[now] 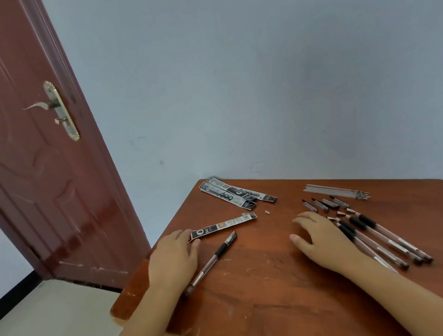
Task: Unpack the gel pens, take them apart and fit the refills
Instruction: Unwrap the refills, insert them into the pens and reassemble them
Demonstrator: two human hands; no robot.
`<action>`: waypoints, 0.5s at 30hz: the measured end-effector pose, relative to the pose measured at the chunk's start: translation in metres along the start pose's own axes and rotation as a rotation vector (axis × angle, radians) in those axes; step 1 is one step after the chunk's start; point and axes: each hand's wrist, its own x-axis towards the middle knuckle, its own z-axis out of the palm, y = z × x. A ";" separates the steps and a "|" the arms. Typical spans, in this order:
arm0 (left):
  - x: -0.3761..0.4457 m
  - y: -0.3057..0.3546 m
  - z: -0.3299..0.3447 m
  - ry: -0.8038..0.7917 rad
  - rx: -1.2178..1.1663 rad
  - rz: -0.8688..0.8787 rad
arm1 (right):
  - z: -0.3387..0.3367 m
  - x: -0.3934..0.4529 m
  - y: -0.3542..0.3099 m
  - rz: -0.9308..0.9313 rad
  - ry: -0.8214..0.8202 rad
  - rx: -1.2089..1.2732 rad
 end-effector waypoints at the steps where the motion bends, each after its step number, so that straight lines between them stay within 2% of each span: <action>1: 0.004 -0.010 0.000 -0.028 0.018 -0.006 | 0.002 0.004 -0.004 -0.011 0.001 -0.004; 4: 0.016 -0.031 0.003 -0.165 0.076 0.017 | 0.010 0.024 -0.022 -0.052 -0.002 -0.058; 8: 0.025 -0.042 0.011 -0.301 0.054 0.056 | 0.021 0.066 -0.045 -0.020 0.078 -0.075; 15: 0.026 -0.049 0.020 -0.288 0.044 0.073 | 0.033 0.141 -0.065 0.098 0.170 -0.127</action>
